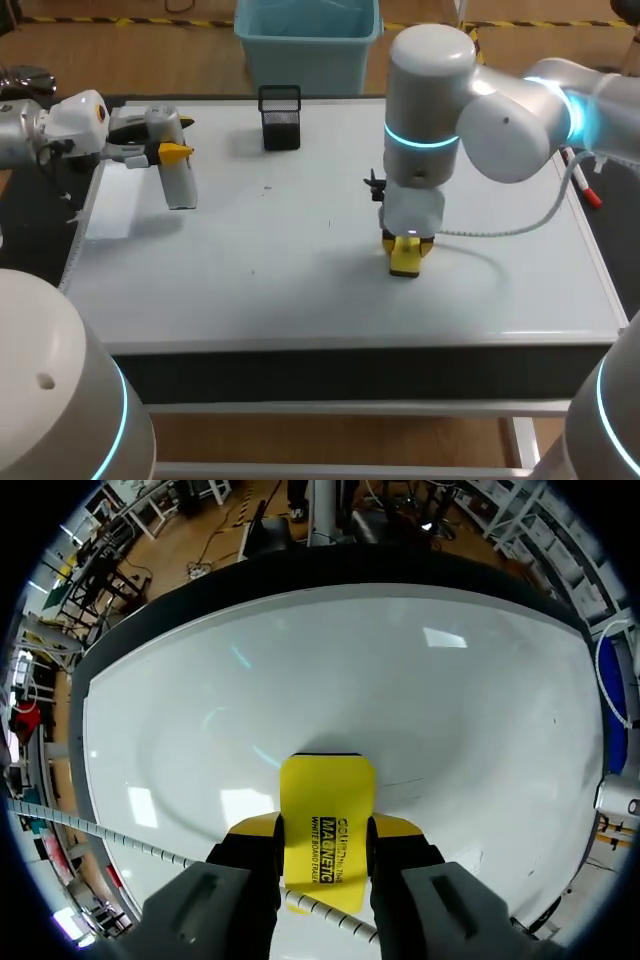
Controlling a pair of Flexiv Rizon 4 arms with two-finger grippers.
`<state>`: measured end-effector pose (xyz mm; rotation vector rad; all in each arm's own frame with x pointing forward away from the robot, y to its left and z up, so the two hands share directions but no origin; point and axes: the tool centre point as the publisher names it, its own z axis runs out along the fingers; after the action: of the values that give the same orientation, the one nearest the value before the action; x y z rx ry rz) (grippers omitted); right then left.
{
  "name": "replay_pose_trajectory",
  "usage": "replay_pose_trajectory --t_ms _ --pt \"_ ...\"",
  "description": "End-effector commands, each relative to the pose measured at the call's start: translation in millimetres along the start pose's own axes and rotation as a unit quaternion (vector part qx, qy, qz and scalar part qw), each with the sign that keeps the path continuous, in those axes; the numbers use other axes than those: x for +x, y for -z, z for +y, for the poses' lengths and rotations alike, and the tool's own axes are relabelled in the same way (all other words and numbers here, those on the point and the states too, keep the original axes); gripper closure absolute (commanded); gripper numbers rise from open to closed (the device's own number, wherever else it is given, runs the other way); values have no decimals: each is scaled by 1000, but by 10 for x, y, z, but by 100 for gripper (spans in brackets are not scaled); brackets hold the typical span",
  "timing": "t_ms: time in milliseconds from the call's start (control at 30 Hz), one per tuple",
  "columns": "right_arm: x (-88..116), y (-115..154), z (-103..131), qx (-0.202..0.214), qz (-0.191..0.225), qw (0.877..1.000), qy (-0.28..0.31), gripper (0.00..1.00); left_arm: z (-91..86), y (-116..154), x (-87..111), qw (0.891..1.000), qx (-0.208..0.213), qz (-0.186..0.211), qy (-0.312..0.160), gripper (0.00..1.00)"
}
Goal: Pick up the inspection probe, press it on each red-marked spot on the whiteboard one by one, put down the probe, pick up the eraser, and wipe off all the red marks.
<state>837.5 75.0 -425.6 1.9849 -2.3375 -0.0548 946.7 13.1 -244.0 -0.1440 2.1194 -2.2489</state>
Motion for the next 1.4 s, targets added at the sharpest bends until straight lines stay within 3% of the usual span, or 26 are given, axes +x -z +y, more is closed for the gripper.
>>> replay_pose_trajectory --t_ms 33,300,733,1400 --pt "121 -29 -26 2 -3 1000 -3 100 -22 -4 12 1000 -1 -2 0 100" --pt "310 90 -87 3 -14 1000 -18 100 -22 -4 12 1000 -1 -2 0 100" --pt "751 552 -270 25 -3 999 -21 100 -22 -4 12 1000 -1 -2 0 100" --pt "826 604 -295 31 -4 999 -29 100 -22 -4 12 1000 -1 -2 0 100"
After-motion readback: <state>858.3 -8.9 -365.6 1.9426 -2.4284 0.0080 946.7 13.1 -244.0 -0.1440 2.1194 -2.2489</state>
